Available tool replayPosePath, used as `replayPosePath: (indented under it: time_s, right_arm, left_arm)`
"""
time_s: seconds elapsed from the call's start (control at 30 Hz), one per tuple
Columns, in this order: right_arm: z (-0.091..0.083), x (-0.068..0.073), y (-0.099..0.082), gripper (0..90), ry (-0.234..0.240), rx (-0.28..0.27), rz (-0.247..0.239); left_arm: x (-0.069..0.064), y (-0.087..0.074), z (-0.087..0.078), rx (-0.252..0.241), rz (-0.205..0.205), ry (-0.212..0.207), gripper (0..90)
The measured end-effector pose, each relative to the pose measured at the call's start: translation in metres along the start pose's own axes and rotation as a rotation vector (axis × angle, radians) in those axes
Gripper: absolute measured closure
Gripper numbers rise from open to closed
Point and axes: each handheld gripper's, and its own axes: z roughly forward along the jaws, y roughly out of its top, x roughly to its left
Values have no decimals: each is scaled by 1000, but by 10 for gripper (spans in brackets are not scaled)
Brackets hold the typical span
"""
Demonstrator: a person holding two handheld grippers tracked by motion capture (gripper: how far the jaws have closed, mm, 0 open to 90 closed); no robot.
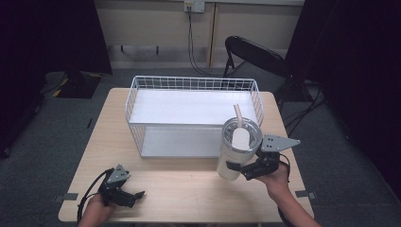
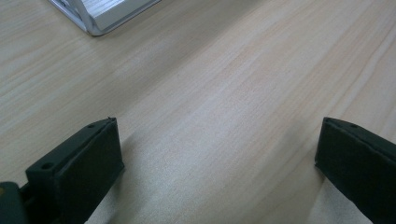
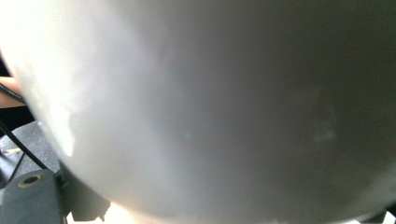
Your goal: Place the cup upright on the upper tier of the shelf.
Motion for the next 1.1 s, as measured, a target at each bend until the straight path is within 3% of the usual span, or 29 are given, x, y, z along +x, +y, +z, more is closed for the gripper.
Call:
replayPosePath:
  time_s: [1.1]
  right_arm:
    - [20,-10,62,101,70,33,26]
  left_arm:
    - [0,0,0,0,0,0,0]
